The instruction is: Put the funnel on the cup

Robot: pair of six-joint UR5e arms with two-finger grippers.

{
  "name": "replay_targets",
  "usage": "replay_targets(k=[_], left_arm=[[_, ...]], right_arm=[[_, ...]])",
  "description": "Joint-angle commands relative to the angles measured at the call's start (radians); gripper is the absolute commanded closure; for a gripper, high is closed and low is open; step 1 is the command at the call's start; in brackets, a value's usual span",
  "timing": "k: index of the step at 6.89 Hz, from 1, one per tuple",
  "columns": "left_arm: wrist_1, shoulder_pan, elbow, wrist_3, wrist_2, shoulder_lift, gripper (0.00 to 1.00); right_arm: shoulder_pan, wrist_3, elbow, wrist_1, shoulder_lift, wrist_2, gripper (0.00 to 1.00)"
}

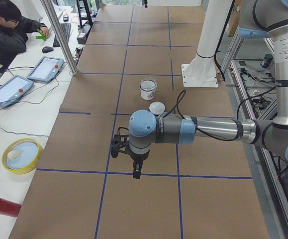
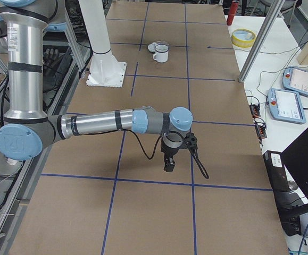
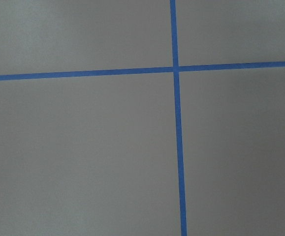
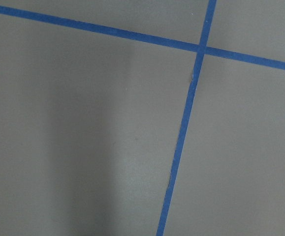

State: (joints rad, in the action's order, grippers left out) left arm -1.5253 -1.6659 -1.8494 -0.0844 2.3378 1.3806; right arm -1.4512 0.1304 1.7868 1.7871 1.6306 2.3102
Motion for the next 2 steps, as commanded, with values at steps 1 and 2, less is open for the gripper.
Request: replay_targets(k=[1,2], left_arm=[[0.002,0.0,-0.001,0.0,0.0,0.006,0.0],[0.002,0.0,-0.001,0.0,0.0,0.006,0.0]], right_arm=[[0.0,0.0,-0.001,0.0,0.0,0.0,0.0],[0.0,0.0,-0.001,0.0,0.0,0.0,0.0]])
